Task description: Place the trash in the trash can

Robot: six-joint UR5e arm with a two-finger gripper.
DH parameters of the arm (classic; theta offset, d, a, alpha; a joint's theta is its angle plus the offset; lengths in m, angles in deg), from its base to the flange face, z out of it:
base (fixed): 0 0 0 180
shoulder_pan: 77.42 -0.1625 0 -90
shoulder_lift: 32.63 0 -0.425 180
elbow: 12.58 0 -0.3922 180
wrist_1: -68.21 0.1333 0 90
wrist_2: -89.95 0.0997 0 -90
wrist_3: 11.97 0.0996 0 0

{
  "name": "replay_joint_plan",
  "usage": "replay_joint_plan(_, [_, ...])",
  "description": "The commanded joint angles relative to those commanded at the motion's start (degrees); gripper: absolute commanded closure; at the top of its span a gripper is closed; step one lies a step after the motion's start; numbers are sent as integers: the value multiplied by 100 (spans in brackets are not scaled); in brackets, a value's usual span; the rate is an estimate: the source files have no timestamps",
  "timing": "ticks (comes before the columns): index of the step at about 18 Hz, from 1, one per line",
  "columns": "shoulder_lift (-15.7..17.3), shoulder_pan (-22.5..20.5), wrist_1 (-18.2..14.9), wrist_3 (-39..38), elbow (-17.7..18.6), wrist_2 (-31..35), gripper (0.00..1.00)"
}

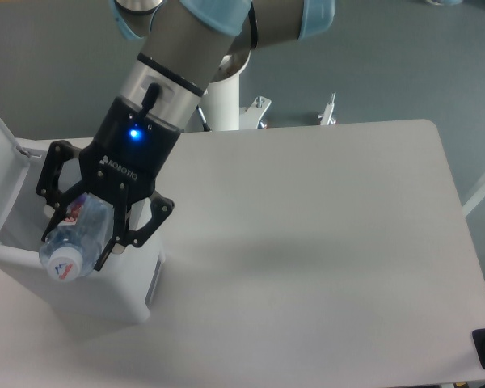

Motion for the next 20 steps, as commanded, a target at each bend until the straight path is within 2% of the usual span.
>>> replay_joint_plan(2, [-53,36,53,0,0,9,77])
replay_joint_plan(3, [-71,44,53,0,0,9,72])
replay_joint_plan(5, [-80,53,62,0,9,9,54])
replay_joint_plan(6, [-80,71,62,0,17,9,49])
replay_joint_plan(7, [-80,97,62,0,35,9,39])
replay_joint_plan(8, [-71,106,62,0,61,17,19])
replay_joint_plan(9, [-62,115,62,0,70,35,3])
replay_joint_plan(10, [-45,115,62,0,88,35,0])
replay_joint_plan(16, [-18,89,62,9,70,35,0])
replay_joint_plan(20, [-27,-148,53,53,62,70,0])
